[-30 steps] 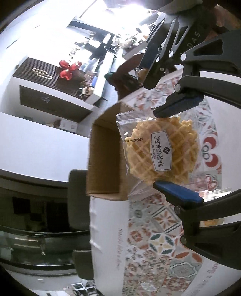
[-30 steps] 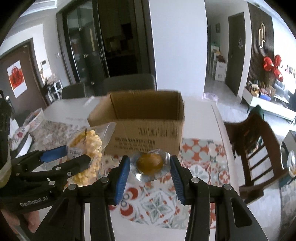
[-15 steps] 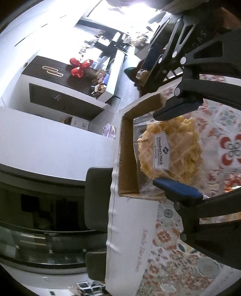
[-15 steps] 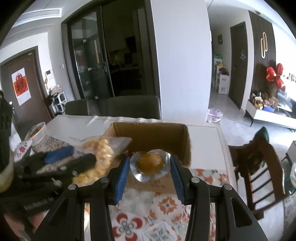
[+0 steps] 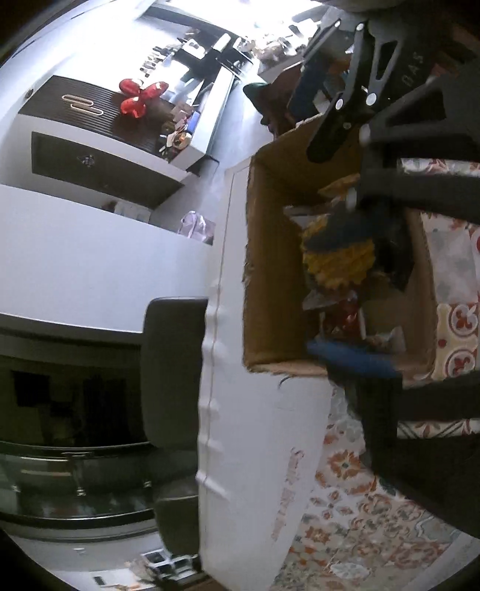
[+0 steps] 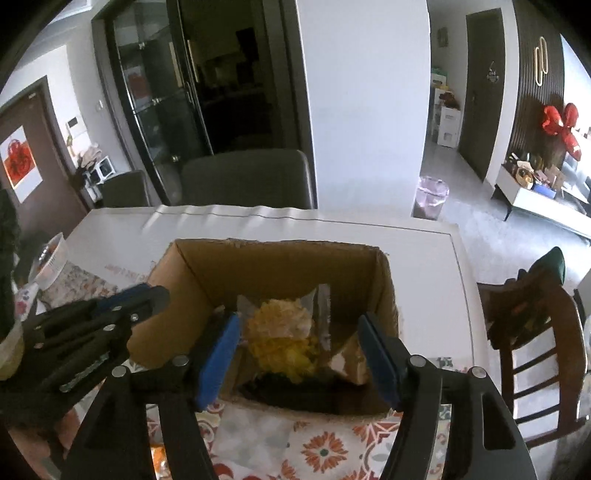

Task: Organize snacks
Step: 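Open both tools to drop the snacks into the box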

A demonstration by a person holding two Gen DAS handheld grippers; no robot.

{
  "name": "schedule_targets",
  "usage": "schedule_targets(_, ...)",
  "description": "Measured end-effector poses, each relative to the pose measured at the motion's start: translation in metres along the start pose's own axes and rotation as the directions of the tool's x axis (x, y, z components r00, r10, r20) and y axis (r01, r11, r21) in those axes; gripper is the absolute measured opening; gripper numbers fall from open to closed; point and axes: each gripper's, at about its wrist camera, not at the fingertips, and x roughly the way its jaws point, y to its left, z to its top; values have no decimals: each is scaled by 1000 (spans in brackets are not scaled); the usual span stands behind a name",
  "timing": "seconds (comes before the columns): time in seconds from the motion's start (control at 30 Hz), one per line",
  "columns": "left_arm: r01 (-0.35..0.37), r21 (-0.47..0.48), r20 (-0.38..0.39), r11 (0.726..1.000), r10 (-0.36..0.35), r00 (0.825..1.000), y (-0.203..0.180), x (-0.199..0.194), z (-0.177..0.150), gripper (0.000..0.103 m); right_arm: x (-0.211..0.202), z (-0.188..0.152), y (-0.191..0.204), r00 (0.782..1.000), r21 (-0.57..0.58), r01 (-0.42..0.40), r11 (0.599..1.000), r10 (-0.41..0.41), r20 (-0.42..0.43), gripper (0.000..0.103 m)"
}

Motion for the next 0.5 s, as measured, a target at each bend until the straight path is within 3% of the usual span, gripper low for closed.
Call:
schedule_targets(0.3,-12,25,12,1000,12,1000,-4,-24,0,61,-19,-4,4,1000,9,16,1000,-16,27,74)
schedule_targets(0.5,-36,37,64,999,33,997,-3,-59,-9,80,-45,-16,10,998,10,40,999,-40,52,74)
